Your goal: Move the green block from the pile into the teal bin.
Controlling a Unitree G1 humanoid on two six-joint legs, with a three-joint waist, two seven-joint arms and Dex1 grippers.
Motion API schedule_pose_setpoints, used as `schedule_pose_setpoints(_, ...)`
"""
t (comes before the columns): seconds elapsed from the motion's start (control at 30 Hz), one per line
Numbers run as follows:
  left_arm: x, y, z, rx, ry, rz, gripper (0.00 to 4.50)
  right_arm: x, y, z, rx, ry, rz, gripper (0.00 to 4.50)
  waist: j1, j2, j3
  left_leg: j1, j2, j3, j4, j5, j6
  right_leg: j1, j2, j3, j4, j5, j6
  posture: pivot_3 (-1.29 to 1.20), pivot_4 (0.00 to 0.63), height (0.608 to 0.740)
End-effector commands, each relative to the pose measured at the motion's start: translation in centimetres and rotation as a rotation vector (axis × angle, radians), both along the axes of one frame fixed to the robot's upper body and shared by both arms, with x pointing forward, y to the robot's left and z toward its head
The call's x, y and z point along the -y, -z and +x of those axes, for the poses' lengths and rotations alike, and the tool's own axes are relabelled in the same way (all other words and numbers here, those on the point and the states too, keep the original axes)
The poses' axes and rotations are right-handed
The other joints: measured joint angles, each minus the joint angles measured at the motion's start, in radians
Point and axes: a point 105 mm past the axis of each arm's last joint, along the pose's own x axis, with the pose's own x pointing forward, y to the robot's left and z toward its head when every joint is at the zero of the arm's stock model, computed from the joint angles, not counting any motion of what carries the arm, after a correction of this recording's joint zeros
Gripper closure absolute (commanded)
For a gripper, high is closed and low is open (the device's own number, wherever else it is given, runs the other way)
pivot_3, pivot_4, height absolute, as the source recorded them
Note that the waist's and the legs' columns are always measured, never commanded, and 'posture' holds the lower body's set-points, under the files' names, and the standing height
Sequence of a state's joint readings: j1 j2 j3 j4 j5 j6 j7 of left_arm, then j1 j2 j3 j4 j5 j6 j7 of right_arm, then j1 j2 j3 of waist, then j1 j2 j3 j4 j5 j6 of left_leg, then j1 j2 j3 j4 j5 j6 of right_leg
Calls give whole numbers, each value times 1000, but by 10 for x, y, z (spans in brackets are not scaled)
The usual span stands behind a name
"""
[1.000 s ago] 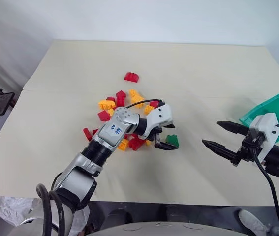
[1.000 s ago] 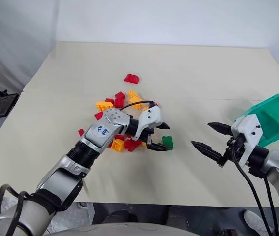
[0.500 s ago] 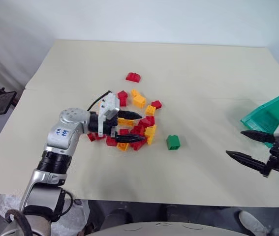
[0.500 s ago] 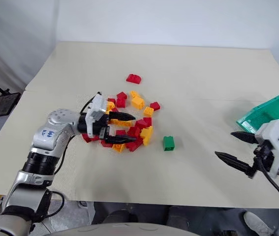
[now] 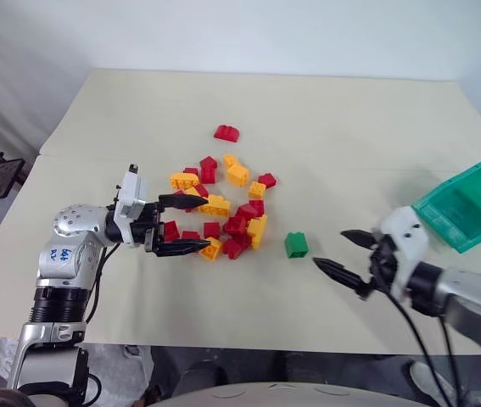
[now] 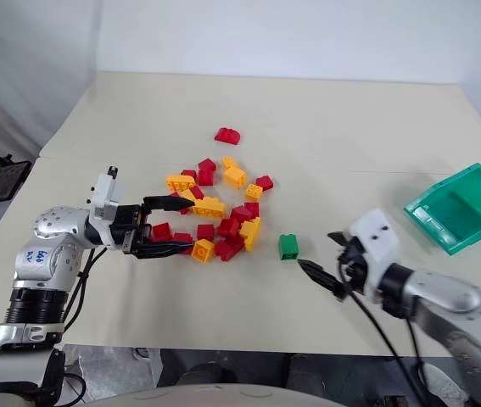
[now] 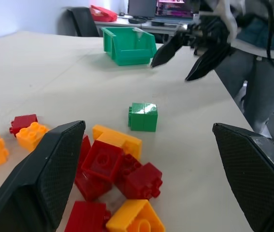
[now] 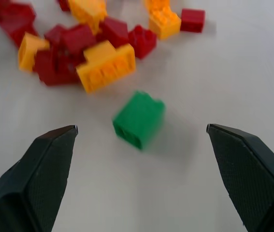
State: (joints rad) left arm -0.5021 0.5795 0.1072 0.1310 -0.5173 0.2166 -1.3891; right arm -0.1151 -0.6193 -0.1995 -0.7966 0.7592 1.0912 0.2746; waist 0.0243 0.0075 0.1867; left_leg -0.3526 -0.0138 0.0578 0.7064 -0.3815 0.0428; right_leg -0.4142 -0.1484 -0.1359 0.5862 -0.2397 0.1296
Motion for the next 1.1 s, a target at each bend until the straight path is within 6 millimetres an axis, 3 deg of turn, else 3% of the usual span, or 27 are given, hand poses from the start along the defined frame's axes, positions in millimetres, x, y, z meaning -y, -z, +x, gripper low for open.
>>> schedule_pose_setpoints(0.03, -8, -12, -9, 56, 31, -21, 14, -6, 2, 8, 11, 97, -27, 0, 0, 0, 0, 0, 0, 0, 0, 0, 0, 0, 0, 0, 0, 0, 0, 0, 150, 740)
schedule_pose_setpoints(0.2, -18, -11, -9, 54, 16, 16, 14, -14, 21, 23, -47, 171, -34, 0, -3, 0, 0, 0, 0, 1, 0, 0, 0, 0, 1, 0, 0, 0, 0, 0, 150, 740)
schedule_pose_setpoints(0.6, -9, -13, -11, 70, -1, 2, 14, -17, 36, 42, -78, 193, -30, 0, -9, 0, 0, 0, 0, 2, -2, 0, 0, -1, 2, 1, 0, 0, 0, 0, 150, 740)
schedule_pose_setpoints(0.7, -7, -12, -11, 72, -4, -2, 0, -17, 32, 46, -61, 203, -13, 630, -9, 0, 0, 0, 0, 2, -2, 0, 0, -2, 2, 1, 0, 0, 0, 0, 150, 740)
schedule_pose_setpoints(0.93, -1, -12, -9, 71, 10, -14, 0, -9, 20, 40, -4, 209, 2, 2870, -9, 0, 0, 0, 0, 2, -3, 0, 0, -2, 2, 1, 0, 0, 0, 0, 150, 740)
schedule_pose_setpoints(1.0, 0, -12, -8, 74, 10, -14, 0, -4, 12, 37, 30, 216, 17, 3020, -9, 0, 0, 0, 0, 3, -3, 0, 0, -2, 2, 1, 0, 0, 0, 0, 150, 740)
schedule_pose_setpoints(1.1, 9, -14, 0, 81, 8, -11, 0, 34, -21, 35, 195, 363, 54, 3020, 2, 0, 0, 0, 0, 3, -3, 0, 0, -2, 2, 1, 0, 0, 0, 0, 150, 740)
